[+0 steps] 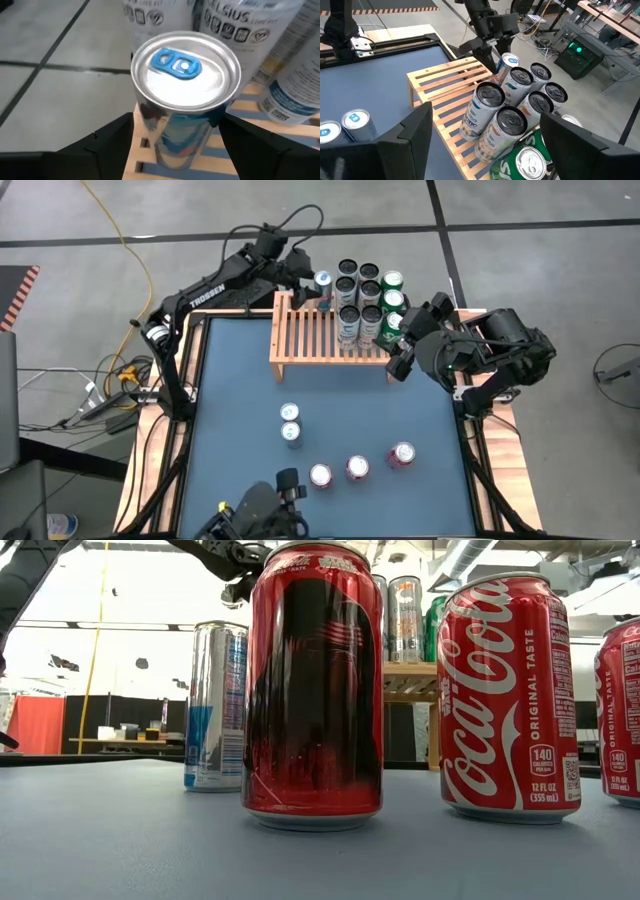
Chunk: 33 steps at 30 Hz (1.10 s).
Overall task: Place canned beverage on shelf
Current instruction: Put the top left blue soda can on the shelf
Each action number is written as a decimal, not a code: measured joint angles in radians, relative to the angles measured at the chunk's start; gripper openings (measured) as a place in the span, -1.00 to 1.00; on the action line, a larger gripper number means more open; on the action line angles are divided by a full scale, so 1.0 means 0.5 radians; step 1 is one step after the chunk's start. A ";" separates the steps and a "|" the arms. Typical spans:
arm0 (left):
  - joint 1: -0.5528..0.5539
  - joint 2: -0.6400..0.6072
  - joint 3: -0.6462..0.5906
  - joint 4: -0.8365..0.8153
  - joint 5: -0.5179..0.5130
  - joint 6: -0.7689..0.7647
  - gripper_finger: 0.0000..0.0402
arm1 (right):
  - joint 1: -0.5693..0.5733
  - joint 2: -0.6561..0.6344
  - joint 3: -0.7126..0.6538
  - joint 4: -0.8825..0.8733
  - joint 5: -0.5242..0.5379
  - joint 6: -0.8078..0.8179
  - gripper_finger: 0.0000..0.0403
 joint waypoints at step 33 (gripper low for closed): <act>-0.153 -0.012 0.004 -0.024 -0.334 -0.265 0.13 | 0.000 0.000 0.000 0.000 -0.003 0.010 0.56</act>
